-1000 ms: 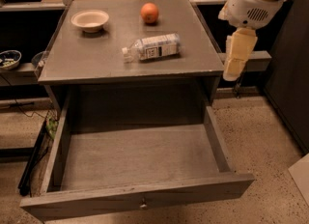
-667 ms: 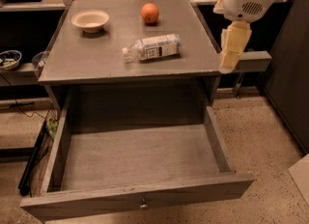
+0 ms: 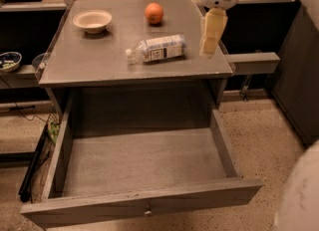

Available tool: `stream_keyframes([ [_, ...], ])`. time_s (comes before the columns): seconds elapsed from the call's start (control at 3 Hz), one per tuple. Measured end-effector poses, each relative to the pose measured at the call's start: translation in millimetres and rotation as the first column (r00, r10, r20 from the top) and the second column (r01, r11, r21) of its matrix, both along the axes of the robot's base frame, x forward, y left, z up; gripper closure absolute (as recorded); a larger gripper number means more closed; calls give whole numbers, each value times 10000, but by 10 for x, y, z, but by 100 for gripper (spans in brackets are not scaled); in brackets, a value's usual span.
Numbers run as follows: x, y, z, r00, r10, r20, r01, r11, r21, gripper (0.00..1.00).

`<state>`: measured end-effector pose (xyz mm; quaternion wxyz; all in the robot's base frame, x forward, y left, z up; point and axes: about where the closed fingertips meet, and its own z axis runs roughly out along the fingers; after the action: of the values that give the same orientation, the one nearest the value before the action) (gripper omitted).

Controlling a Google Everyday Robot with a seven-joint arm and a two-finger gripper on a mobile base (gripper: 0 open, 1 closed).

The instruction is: Place blue plastic bottle into top drawer

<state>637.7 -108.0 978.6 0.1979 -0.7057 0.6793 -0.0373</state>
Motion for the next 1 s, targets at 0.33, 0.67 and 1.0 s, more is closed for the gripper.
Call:
stream_keyframes([
  [0.33,220,263,-57,9988,481,57,-482,9986,210,0],
  [0.67,221,264,-57,9988,481,58,-482,9986,211,0],
  [1.0,329,296,-64,9983,558,136,-560,9983,137,0],
])
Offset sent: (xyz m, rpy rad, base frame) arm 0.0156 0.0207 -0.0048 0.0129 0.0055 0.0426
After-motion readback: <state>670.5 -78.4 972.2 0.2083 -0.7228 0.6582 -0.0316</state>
